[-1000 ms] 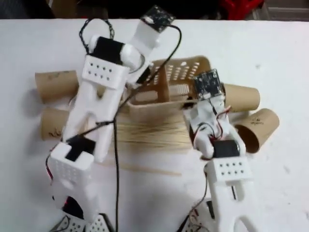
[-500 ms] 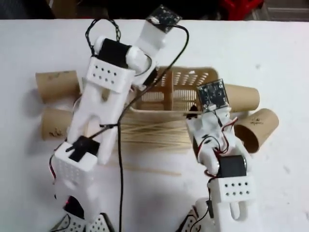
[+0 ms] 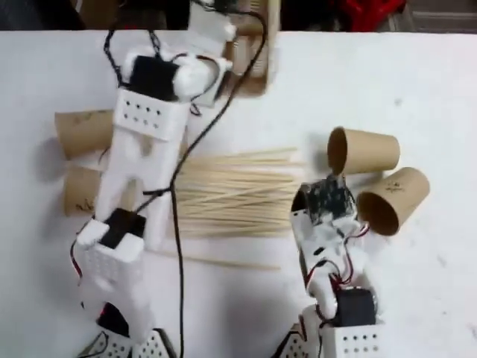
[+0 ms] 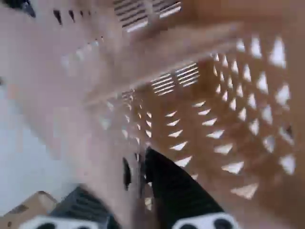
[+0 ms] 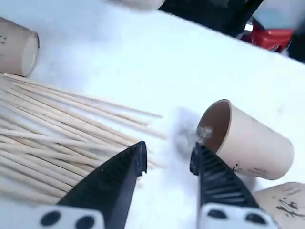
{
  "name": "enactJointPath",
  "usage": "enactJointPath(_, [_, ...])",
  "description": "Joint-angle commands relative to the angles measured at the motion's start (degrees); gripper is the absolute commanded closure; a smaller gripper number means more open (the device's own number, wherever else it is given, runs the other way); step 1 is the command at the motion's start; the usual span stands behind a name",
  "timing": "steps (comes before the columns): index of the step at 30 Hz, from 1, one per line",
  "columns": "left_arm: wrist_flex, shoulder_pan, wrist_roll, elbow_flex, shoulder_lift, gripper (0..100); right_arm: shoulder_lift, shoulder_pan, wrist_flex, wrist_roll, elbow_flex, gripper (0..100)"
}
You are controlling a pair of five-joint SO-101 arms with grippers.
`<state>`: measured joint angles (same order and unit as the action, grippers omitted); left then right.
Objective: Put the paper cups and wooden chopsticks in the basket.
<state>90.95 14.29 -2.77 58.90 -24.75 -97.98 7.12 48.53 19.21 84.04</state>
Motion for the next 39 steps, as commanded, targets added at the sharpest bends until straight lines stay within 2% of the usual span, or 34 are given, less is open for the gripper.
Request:
enactJointPath(1, [-4.84,0.40,1.23,2.64,1.36,98,-5.76,-0.84,-0.84,1.41,3.08,83.9])
enactJointPath(11, [-9.85,0.57,-0.26,3.16,-6.02,98,-4.00,-1.54,1.54,1.49,2.20,83.9])
enactJointPath(18, [-9.67,-0.22,-1.14,3.16,-10.59,98,-4.88,-7.34,6.46,1.67,2.11,84.0])
enactJointPath(20, [-9.49,-0.31,-1.23,3.16,-10.68,98,-4.88,-7.60,7.87,3.78,2.11,84.0])
enactJointPath(26, [-3.69,-0.31,-0.88,3.16,-10.68,98,-4.88,-7.87,9.63,5.10,2.11,84.0])
enactJointPath(34, [1.23,-2.24,5.54,6.42,-11.12,97,-4.88,-7.96,9.63,5.10,2.11,84.0])
enactJointPath(39, [1.85,-4.26,6.42,7.82,-11.12,86,-4.88,-7.69,9.63,5.10,2.11,84.0])
